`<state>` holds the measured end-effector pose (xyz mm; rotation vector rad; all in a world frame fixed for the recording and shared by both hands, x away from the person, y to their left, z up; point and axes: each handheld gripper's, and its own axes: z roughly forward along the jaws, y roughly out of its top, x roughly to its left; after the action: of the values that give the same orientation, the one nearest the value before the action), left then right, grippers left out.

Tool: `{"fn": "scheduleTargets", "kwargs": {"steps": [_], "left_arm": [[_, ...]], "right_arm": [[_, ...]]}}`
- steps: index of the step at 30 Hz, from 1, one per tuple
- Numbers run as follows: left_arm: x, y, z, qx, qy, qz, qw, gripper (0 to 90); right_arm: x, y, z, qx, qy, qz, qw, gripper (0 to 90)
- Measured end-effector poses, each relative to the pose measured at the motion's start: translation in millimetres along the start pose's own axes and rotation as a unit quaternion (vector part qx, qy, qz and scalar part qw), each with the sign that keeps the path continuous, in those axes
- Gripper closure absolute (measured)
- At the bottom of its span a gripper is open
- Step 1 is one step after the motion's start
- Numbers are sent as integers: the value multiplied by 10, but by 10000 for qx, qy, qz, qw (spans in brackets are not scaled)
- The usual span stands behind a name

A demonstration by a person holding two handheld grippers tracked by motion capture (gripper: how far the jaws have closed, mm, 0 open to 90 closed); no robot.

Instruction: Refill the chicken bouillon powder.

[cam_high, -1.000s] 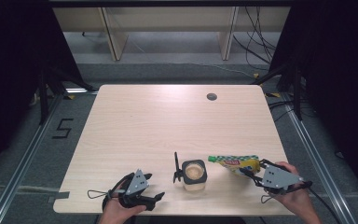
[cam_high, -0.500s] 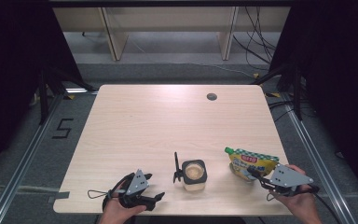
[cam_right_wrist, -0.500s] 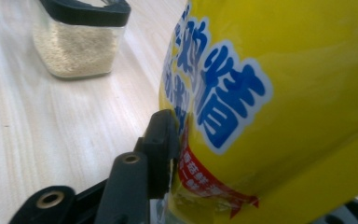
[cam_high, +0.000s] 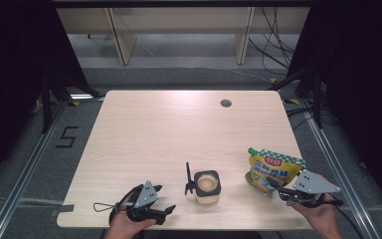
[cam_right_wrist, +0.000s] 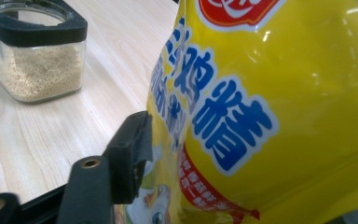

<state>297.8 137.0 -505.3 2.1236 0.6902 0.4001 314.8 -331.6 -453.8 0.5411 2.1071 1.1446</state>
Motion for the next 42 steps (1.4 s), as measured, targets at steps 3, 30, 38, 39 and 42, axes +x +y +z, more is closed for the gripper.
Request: {"fn": "scheduleTargets", "kwargs": {"steps": [3, 30, 38, 39, 42], "left_arm": [[-12, 3, -5, -36, -69, -119, 9999, 216], [-20, 6, 21, -93, -67, -148, 9998, 216], [-33, 38, 6, -103, -114, -179, 9997, 216], [-37, 39, 13, -140, -134, -215, 9996, 216], [-46, 62, 6, -151, -159, -138, 9997, 216]], "right_arm": [[15, -2, -9, -37, -47, 194, 9998, 367], [257, -174, -334, 517, -247, 1275, 9902, 280], [316, -234, -359, 762, -141, 1387, 9873, 260], [317, -241, -360, 797, -128, 1393, 9870, 260], [334, -252, -356, 934, -153, 1332, 9866, 260]]}}
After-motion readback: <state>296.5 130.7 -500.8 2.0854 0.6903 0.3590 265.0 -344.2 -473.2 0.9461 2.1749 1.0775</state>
